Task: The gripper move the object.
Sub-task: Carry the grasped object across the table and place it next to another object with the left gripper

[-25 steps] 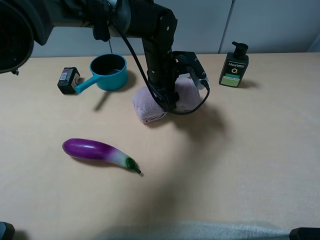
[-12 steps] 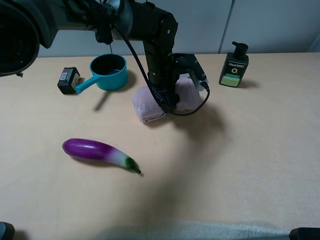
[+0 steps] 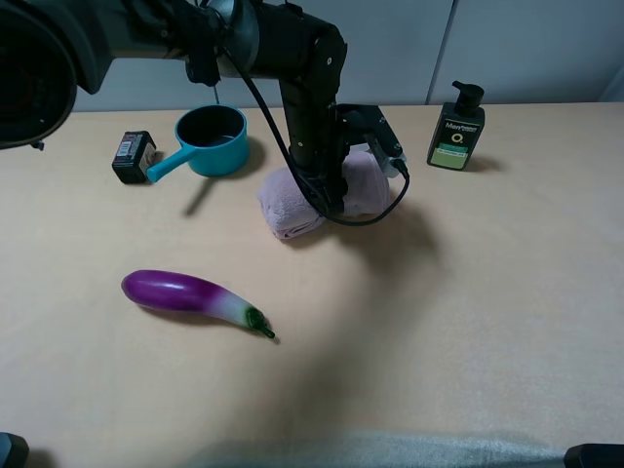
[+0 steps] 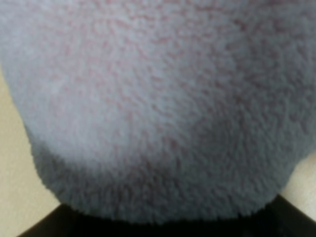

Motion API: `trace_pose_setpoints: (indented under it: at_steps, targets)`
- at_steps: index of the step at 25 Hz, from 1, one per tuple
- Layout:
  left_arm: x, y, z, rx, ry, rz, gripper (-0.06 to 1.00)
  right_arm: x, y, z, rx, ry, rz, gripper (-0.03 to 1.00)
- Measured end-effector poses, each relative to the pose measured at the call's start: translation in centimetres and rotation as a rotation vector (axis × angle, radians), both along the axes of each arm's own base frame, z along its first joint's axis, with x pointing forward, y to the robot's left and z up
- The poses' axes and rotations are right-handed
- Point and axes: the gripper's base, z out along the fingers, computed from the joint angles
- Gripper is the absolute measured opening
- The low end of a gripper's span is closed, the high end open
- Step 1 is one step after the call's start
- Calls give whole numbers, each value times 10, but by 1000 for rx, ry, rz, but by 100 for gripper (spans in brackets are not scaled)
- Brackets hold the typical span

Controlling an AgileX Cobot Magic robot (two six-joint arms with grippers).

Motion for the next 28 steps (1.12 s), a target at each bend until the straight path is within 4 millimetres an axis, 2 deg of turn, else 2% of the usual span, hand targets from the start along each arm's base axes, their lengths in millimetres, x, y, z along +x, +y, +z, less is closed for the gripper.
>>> trace_pose_setpoints:
  at_steps: [28]
  targets:
    - [0, 0, 0, -5, -4, 2, 58, 0, 0, 0, 0, 0, 0, 69]
